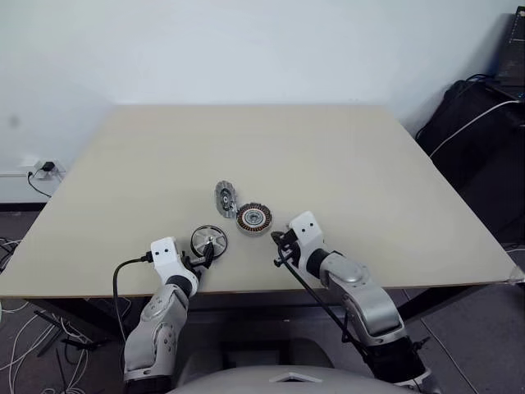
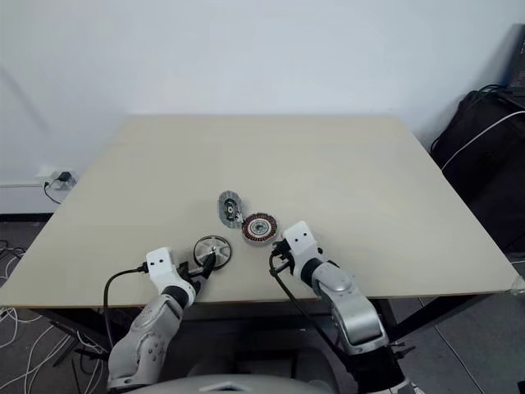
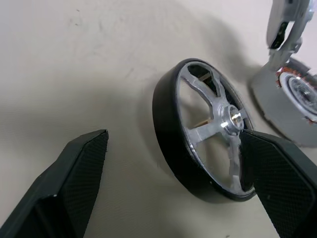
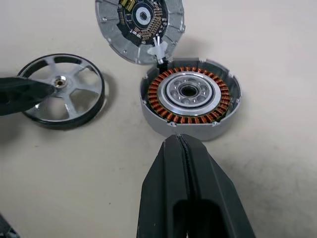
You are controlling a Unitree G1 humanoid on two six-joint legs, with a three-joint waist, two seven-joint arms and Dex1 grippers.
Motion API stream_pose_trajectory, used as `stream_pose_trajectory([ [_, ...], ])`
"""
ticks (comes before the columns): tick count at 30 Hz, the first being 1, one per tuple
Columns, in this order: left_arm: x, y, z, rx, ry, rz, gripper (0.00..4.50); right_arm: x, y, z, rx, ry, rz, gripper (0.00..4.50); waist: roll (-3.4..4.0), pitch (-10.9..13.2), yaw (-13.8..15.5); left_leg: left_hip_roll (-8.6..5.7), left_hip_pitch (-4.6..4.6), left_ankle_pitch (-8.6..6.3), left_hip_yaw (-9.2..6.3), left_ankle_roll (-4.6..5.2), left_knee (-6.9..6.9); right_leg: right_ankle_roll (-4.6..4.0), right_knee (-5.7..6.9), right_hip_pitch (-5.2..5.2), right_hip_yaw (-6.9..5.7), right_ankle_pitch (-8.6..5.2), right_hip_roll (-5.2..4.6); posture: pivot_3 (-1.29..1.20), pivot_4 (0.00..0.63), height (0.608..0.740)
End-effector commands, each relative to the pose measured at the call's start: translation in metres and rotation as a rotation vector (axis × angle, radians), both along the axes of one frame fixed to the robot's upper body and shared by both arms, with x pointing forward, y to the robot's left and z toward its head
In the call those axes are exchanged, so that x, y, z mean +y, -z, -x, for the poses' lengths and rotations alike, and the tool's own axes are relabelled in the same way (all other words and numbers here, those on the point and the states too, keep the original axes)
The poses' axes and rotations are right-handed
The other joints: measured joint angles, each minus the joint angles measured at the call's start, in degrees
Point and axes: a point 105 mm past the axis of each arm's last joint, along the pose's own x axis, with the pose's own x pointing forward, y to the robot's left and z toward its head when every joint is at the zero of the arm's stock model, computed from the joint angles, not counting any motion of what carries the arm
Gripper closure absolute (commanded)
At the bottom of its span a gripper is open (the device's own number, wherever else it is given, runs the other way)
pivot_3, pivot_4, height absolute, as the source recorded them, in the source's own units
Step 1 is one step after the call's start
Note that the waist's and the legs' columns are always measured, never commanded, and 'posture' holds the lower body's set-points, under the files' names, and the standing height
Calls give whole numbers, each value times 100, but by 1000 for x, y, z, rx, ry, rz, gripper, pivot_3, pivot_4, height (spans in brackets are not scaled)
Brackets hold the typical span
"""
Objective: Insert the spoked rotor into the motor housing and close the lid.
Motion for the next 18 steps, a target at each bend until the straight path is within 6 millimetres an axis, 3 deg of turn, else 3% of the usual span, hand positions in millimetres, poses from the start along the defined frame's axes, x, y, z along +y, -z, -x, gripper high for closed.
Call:
stream_pose_trajectory([
  [1,-15,-3,-5,-11,18,111,0,0,-15,-2,-52,-2,-28,4481,0,0,3,0,0,0,0,0,0,0,0,0,0,0,0,0,0,740],
  [4,-16,-5,-6,-15,5,161,0,1,-15,-2,-50,3,-31,4481,0,0,9,0,0,0,-1,0,0,0,0,0,-1,0,0,0,0,740],
  [5,-16,-5,-6,-16,0,177,189,1,-14,-2,-50,3,-31,4497,0,0,13,0,0,0,-1,0,0,0,0,1,0,0,0,0,0,740],
  [7,-16,-6,-6,-18,-8,199,646,2,-14,-1,-49,2,-31,4500,-1,0,13,-1,0,0,-1,0,2,0,0,2,0,0,0,0,0,740],
  [14,-12,-9,-1,-16,-62,266,2989,2,-9,-1,-36,1,-17,4500,-10,1,8,0,0,0,-1,0,2,-2,0,1,0,0,0,0,0,740],
  [18,-11,-8,2,-10,-83,277,3767,3,-7,-1,-31,-4,-10,4500,-15,-5,-20,1,11,0,0,0,2,-1,1,12,1,0,0,0,0,740],
])
